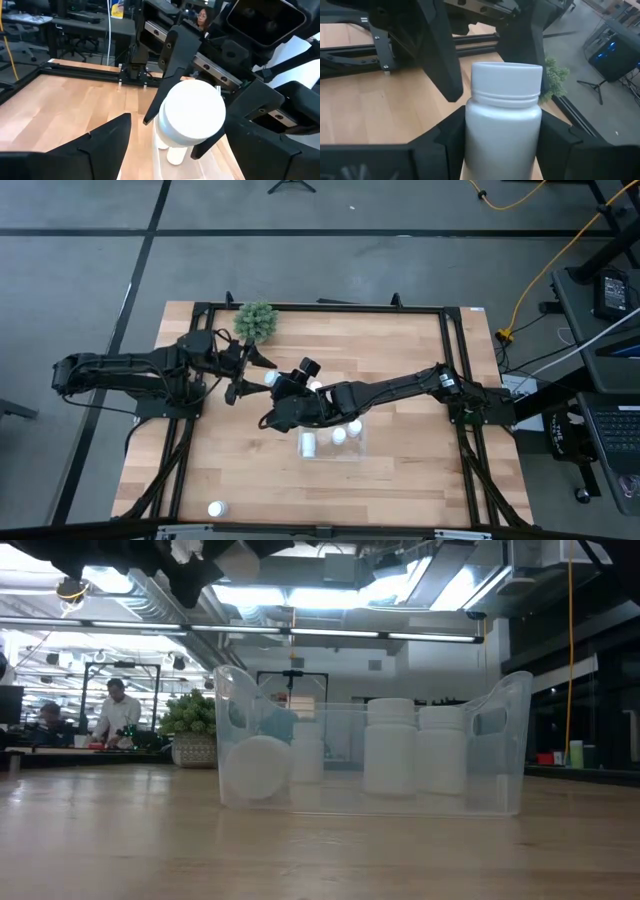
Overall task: Pick and place pill bottles into a basket
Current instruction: Adjust the white medicine bottle on the transparent bin
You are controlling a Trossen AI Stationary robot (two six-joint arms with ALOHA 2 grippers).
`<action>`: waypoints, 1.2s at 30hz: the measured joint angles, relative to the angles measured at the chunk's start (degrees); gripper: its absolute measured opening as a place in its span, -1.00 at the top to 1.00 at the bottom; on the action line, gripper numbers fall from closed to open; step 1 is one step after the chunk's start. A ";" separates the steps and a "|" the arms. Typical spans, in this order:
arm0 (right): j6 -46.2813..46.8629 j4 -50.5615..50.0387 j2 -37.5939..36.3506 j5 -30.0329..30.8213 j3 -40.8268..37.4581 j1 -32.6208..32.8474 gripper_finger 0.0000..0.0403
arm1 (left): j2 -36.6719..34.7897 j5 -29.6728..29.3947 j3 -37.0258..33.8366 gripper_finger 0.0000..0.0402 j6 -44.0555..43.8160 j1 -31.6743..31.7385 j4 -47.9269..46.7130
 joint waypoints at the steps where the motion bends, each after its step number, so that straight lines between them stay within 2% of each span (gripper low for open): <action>1: -0.31 0.06 0.00 -0.02 -0.01 -0.03 0.10 | 0.00 -0.02 0.00 -0.56 -0.01 0.00 0.00; 8: -0.99 0.32 0.00 -1.64 -0.02 -0.45 0.10 | 0.00 -0.02 0.00 -0.46 -0.49 0.00 2.64; 23: -2.40 0.75 0.00 -2.00 -0.04 -0.60 0.10 | 0.00 2.45 0.00 0.20 -2.64 0.00 2.54; 31: -2.47 0.72 -0.02 -2.03 -0.04 -0.62 0.08 | 0.00 2.39 -0.02 0.22 -2.81 -0.40 2.49; 36: -2.72 0.72 -0.02 -2.31 -0.04 -0.58 -0.02 | 0.00 1.87 -0.02 0.22 -2.88 -1.52 2.33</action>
